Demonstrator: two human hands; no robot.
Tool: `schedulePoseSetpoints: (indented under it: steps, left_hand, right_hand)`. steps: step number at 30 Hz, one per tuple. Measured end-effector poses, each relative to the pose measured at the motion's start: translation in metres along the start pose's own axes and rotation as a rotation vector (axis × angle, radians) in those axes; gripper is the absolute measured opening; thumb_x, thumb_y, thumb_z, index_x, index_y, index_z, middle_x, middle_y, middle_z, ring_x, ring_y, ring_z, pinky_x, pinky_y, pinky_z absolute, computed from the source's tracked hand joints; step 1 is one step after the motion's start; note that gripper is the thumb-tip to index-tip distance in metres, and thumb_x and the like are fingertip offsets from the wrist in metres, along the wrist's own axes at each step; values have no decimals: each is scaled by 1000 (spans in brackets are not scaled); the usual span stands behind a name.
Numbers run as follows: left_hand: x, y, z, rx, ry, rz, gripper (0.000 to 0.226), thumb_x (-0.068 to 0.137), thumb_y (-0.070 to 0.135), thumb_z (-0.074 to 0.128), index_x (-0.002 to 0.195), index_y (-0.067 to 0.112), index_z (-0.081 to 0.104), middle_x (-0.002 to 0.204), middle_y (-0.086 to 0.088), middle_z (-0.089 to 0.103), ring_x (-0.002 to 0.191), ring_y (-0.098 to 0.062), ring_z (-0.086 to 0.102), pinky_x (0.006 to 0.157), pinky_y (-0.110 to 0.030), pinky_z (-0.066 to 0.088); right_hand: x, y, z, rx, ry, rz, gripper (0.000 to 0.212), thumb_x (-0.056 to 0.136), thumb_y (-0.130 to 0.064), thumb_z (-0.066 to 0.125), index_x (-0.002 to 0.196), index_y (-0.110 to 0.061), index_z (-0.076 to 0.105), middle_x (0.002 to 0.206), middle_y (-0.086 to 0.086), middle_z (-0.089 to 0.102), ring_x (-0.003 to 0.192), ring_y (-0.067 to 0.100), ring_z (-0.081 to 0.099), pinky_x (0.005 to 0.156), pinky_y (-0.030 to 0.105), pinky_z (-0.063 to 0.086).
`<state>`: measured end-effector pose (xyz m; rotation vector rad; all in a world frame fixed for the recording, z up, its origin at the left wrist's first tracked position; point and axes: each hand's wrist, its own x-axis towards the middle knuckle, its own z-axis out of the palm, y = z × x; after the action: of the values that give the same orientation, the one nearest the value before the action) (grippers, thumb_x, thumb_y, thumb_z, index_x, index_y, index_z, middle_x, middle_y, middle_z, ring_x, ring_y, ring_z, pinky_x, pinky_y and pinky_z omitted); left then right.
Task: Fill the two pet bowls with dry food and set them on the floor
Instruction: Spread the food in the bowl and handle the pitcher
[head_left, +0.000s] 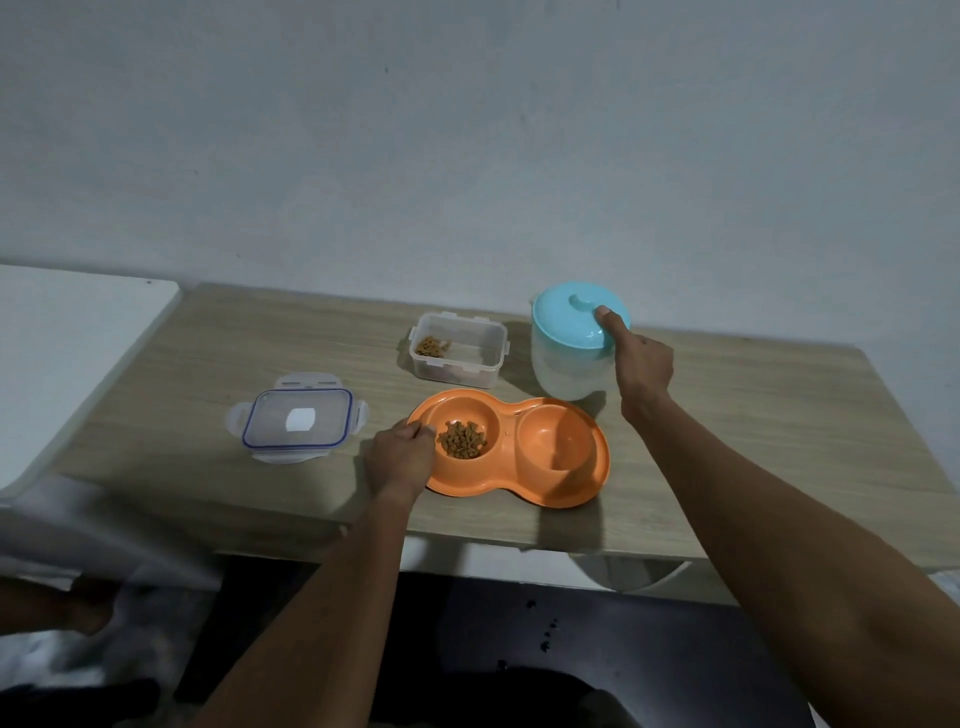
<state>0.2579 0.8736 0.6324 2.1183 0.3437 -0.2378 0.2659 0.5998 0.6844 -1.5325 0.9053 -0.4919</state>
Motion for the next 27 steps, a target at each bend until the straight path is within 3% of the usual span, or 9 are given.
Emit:
schedulePoseSetpoints:
  steps: [3,6,9,12,17,21,27]
  left_hand:
    - [-1,-1,0,16,6,-7,32,95,34,55,114,17,73,114,-7,72,106,-29,61,83,-28,37]
    - [-1,-1,0,44,-24,0,34,96,36,52,111,16,74,112,-10,72,105,-31,62,84,-33,41]
    - [-1,0,-1,84,-27,-11,36,96,38,51,111,13,73,113,-13,70,106,-33,61,79,-31,37]
    - [-5,3,0,105,-13,-44,37,96,37,51,111,11,73,113,-14,70,106,-34,61,78,-31,36]
    - [-11,4,3,130,11,-89,39,94,39,55,114,11,72,112,-15,71,104,-34,62,79,-33,39]
    - [-9,6,2,198,-10,-110,39,95,40,52,111,11,72,108,-14,70,93,-31,59,84,-37,46]
    - [-9,14,6,302,-22,-144,45,98,40,46,121,7,65,121,-17,65,113,-37,59,97,-42,47]
  right_hand:
    - [-2,-1,-13,7,6,-5,56,67,-62,83,76,-9,67,77,3,62,73,15,56,64,31,46]
    - [-8,-6,-31,12,3,-22,73,65,-62,83,85,6,68,77,8,58,72,18,52,64,34,42]
    - [-19,-11,-47,-7,5,-40,62,61,-63,84,61,-8,56,65,3,48,65,18,43,61,35,36]
    - [-28,-15,-62,-35,0,-62,65,56,-66,84,53,-18,40,59,-1,38,62,18,37,59,36,31]
    - [-37,-22,-89,-122,-46,-74,67,52,-68,82,36,-19,40,42,-12,36,54,15,36,54,33,29]
    - [-42,-26,-106,-177,-52,-105,67,51,-69,81,36,-19,39,41,-12,35,55,17,37,54,35,28]
    - [-52,-31,-115,-290,-89,-168,64,51,-69,80,42,-18,42,46,-6,38,52,18,38,54,35,31]
